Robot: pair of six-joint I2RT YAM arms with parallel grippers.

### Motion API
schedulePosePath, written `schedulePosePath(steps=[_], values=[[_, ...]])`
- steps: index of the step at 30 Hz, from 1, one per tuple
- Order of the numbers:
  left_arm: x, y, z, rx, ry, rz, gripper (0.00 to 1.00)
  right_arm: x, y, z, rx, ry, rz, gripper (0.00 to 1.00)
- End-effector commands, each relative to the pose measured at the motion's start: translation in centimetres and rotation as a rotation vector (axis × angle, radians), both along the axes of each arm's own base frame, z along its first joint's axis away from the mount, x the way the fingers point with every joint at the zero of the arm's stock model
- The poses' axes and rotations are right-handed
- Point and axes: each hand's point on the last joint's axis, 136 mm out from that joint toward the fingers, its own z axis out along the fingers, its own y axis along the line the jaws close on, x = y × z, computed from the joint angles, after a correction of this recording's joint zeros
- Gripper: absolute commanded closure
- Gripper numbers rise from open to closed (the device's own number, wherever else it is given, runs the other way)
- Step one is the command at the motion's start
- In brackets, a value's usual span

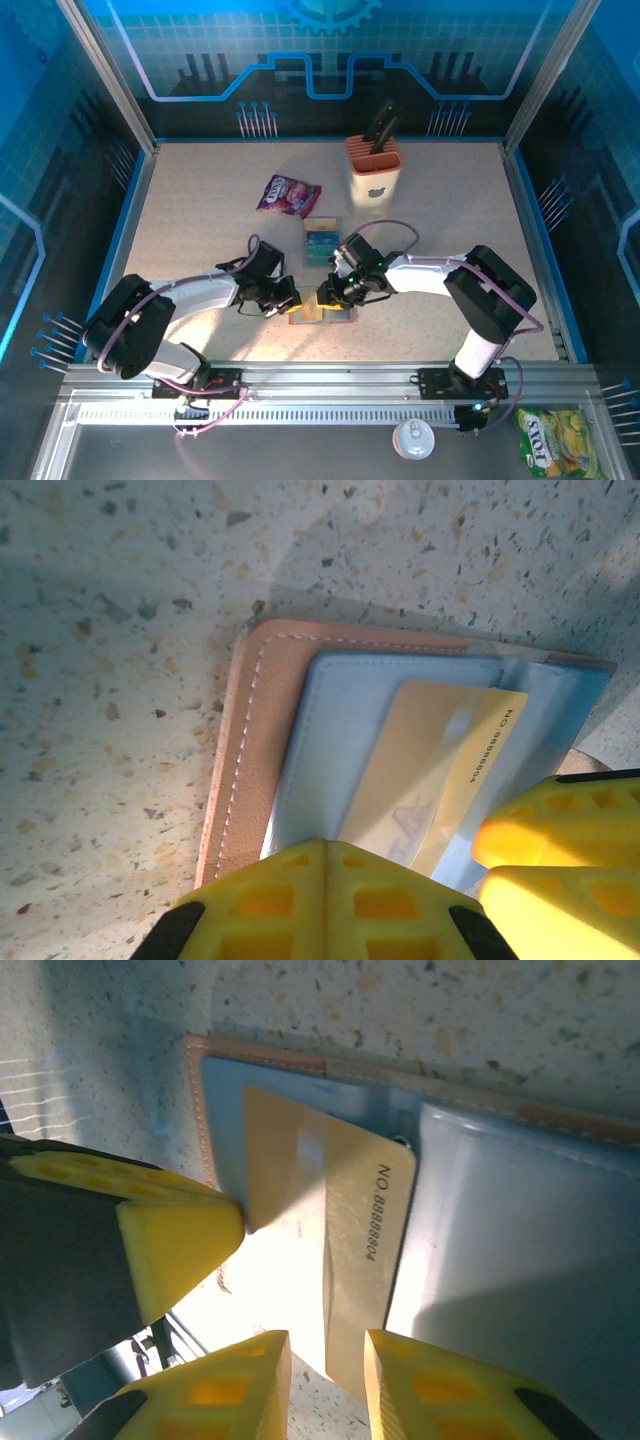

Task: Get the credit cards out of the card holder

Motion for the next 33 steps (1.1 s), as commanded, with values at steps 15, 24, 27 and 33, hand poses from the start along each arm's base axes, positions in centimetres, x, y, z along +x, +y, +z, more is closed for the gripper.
schedulePosePath(steps=[15, 24, 27, 33], values=[[-1.0, 0.8, -0.9, 0.047, 0.035, -0.013, 0.97, 0.5, 1.3, 0.4, 0.099, 0.025, -0.017, 0.75], [-1.0, 0.8, -1.0, 0.048, 0.036, -0.013, 0.97, 0.3, 0.4, -0.5, 0.060, 0.032, -0.029, 0.84], [-1.0, 0.8, -1.0, 0.049, 0.037, -0.013, 0.97, 0.2, 0.2, -0.6, 0.060, 0.030, -0.031, 0.88], [-1.0, 0.8, -1.0, 0.050, 0.037, -0.012, 0.97, 0.0, -0.7, -0.7, 0.038, 0.026, -0.038, 0.90]])
